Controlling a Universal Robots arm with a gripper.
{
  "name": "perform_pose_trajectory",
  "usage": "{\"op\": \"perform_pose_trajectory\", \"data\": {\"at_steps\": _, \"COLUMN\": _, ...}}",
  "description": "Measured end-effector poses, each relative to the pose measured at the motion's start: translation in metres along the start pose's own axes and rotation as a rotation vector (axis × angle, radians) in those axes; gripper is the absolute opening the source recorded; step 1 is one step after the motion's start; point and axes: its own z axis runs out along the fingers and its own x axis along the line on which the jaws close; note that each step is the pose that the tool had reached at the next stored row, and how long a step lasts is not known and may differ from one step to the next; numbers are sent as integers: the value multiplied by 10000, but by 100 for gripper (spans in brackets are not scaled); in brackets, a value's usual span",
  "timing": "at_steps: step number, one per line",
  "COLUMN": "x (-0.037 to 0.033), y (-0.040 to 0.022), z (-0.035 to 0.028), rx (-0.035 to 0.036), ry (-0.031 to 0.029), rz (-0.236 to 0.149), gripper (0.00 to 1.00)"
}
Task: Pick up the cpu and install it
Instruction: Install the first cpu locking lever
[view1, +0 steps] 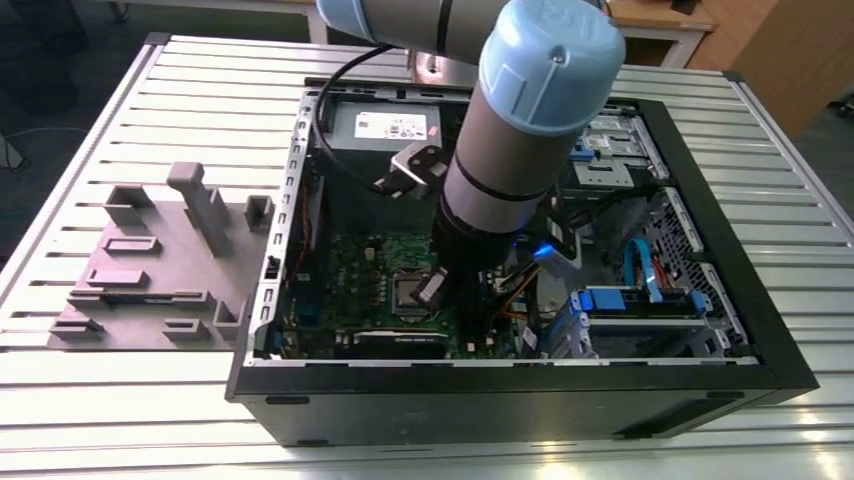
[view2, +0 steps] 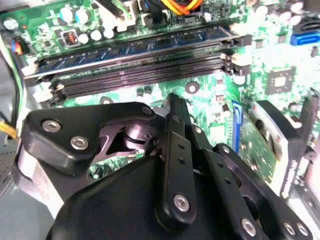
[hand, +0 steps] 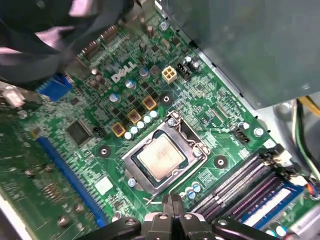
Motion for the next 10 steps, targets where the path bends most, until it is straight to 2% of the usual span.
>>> {"op": "perform_pose_trajectory", "data": {"at_steps": 3, "x": 2, "y": 4, "z": -42, "rx": 0, "ry": -1, "rz": 0, "gripper": 10}}
{"op": "perform_pose_trajectory", "data": {"at_steps": 7, "x": 5, "y": 7, "z": -42, "rx": 0, "ry": -1, "rz": -1, "gripper": 10}}
{"op": "perform_pose_trajectory", "data": {"at_steps": 10, "x": 58, "y": 67, "z": -31, "rx": 14, "ry": -11, "rz": -1, "gripper": 10}}
